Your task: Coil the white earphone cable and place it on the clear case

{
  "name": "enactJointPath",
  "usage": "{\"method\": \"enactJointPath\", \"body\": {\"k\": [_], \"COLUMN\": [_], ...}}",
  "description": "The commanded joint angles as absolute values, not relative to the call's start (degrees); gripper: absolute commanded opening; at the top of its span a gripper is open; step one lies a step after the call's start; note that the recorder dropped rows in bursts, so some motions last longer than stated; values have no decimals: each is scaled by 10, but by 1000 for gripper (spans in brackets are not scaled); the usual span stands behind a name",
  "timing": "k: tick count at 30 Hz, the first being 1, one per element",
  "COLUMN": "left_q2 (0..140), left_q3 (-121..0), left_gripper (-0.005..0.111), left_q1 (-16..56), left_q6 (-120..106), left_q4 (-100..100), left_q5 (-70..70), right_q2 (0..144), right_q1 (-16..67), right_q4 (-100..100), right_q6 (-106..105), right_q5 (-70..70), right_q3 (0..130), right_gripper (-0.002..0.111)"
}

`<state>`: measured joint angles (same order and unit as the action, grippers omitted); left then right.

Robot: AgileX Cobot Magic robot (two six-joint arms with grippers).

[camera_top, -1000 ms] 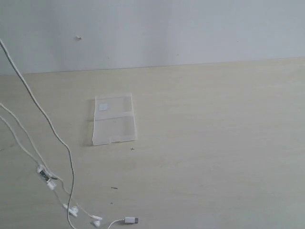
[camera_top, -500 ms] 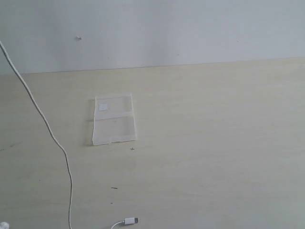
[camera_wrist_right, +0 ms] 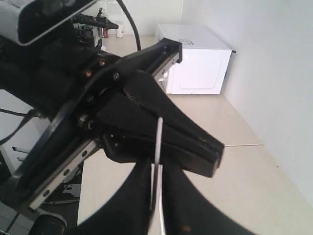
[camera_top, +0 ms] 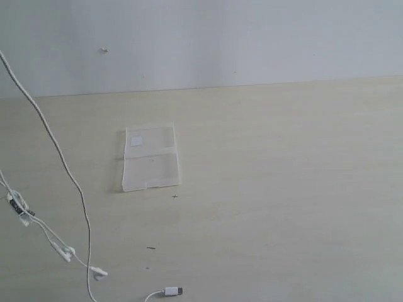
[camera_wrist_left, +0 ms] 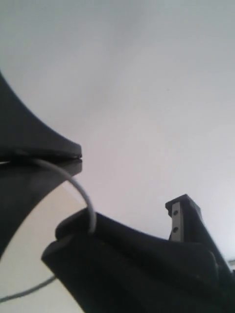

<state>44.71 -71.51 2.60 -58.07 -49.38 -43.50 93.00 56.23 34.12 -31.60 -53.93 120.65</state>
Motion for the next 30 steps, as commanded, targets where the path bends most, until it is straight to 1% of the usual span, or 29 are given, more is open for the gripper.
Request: {"method": "enactJointPath", "body": {"k": [1,4,6,8,11,19,30], "left_q2": [443,443,443,443,443,443,443], "left_q3": [-734,-736,-736,-736,-736,-736,-736], "left_gripper": [0,0,0,0,0,0,0], "left_q1": [29,29,29,29,29,28,28], "left_q6": [-582,-582,-574,-568,-566,-566,-566], "left_q4": [-499,-497,-481,-470,-458,-455,-442], "left_q5": [-427,-426,-426,-429,-429,-418,-418], "right_q2": [929,929,929,929,929,943,977], "right_q1": [563,563,563,563,563,563,563], "right_q4": [326,308,283,257,223,225,253], "right_q6": [-313,-313,-300,-284,-263,-226,-225], "right_q5": [-531,-531,-532,-537,-552,-561,-556], "right_q3": [1211,1211,1211,1211,1211,1210,1210], "right_gripper": [24,36,42,44,44,44,43]}}
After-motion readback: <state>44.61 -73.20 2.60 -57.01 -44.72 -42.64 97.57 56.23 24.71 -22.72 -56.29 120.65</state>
